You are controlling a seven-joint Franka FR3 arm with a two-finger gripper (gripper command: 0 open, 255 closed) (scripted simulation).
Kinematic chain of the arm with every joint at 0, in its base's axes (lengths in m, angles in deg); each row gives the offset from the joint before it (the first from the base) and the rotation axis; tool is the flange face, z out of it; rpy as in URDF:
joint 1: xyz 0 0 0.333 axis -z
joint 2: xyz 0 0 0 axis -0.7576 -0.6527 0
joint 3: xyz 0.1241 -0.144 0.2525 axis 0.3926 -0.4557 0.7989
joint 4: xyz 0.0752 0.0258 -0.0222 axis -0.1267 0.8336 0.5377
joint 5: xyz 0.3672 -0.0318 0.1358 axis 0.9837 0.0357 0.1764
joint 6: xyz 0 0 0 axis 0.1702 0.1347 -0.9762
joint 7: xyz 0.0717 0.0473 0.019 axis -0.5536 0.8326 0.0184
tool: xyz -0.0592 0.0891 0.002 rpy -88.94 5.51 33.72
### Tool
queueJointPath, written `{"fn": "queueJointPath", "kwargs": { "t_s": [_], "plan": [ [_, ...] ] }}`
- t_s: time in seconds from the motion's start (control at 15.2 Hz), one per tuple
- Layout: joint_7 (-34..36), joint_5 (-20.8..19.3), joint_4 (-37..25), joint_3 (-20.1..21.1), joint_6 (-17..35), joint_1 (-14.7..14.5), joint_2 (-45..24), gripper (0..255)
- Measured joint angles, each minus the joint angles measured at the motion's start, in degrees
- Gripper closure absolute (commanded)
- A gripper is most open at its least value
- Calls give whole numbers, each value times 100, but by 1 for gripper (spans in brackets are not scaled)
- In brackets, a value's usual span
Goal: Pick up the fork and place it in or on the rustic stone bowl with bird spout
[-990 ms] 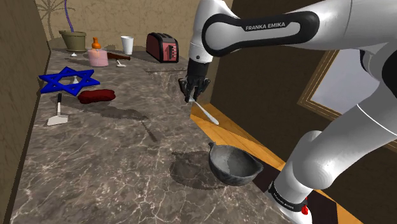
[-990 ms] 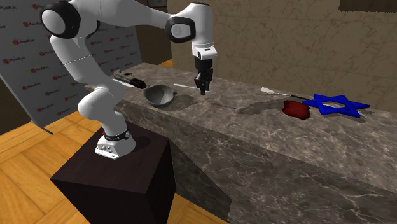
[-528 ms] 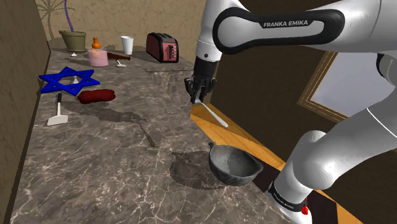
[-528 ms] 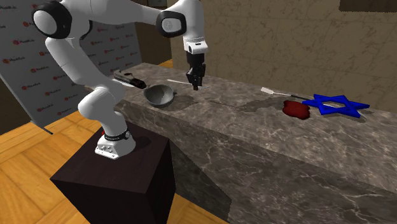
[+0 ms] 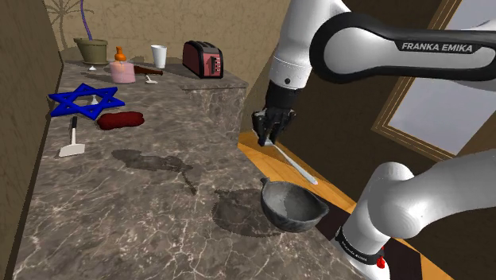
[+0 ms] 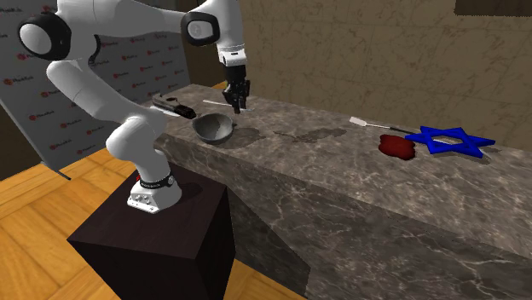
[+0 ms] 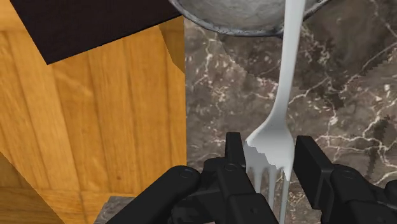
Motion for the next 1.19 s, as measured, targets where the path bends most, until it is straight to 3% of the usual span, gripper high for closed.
{"fn": "queueJointPath", "kwargs": {
  "t_s": [0.53, 1.19],
  "plan": [
    [590, 500, 720, 334, -824, -571, 1589, 255],
    [694, 776, 1586, 577, -377, -782, 2002, 255]
  ]
}}
